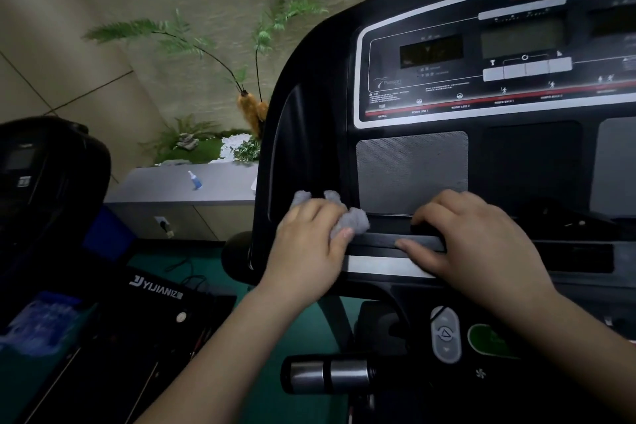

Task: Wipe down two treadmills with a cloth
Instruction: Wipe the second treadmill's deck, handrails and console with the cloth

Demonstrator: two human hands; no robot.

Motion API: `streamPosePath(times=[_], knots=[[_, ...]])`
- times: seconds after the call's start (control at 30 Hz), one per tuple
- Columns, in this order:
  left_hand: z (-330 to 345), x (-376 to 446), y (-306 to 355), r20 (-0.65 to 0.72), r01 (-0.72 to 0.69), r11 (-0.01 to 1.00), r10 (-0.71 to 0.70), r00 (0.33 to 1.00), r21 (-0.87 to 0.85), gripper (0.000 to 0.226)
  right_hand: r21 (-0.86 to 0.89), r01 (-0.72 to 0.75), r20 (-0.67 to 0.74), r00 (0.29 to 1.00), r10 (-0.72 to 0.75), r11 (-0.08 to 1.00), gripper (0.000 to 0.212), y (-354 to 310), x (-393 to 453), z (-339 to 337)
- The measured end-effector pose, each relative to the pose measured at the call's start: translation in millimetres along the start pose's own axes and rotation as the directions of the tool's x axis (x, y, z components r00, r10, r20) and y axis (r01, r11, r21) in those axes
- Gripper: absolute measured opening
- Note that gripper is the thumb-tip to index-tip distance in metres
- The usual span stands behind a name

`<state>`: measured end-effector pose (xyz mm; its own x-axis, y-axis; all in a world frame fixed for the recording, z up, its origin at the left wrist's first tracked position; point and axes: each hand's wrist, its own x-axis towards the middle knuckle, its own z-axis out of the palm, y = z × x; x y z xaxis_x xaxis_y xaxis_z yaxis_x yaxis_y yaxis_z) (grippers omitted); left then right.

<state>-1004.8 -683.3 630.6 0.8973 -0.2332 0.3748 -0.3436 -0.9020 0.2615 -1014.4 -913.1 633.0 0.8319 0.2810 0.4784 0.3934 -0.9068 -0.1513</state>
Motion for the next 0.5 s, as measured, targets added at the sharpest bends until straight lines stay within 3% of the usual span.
streamPosePath(times=[0.07, 0.13, 0.2, 0.27, 0.33, 0.4, 0.5], knots=[[-2.8, -14.7, 1.8, -0.024, -0.088, 0.986, 0.086, 0.996, -0.140, 0.028, -0.001, -0.001, 0.003, 1.000, 0.001, 1.000, 0.039, -0.5, 0.2, -0.3], [-8.0, -27.4, -0.8, -0.105, -0.104, 0.976, 0.085, 0.991, -0.189, 0.027, -0.001, -0.003, 0.010, 1.000, 0.003, 1.000, 0.039, -0.4, 0.2, -0.8], [-9.7, -41.8, -10.5, -0.331, 0.022, 0.988, -0.073, 0.941, -0.153, 0.029, -0.001, -0.002, 0.007, 1.000, 0.002, 1.000, 0.038, -0.1, 0.2, -0.9], [-6.8, -57.4, -24.9, -0.441, 0.308, 0.933, -0.360, 0.822, -0.187, 0.034, 0.001, 0.000, 0.002, 1.000, 0.000, 1.000, 0.038, -0.4, -0.2, -0.5], [4.0, -68.0, -33.3, -0.280, 0.485, 0.864, -0.502, 0.818, -0.134, 0.046, 0.000, 0.004, -0.007, 1.000, -0.004, 1.000, 0.038, -0.5, -0.2, 0.4], [14.2, -67.1, -37.8, -0.134, 0.482, 0.873, -0.488, 0.862, -0.074, 0.054, -0.003, 0.007, -0.015, 1.000, -0.008, 1.000, 0.037, -0.8, 0.2, 0.8], [8.1, -32.8, -49.0, -0.124, 0.435, 0.898, -0.440, 0.890, -0.067, 0.056, -0.006, 0.012, -0.027, 1.000, -0.013, 1.000, 0.037, -0.8, 0.3, 1.0]])
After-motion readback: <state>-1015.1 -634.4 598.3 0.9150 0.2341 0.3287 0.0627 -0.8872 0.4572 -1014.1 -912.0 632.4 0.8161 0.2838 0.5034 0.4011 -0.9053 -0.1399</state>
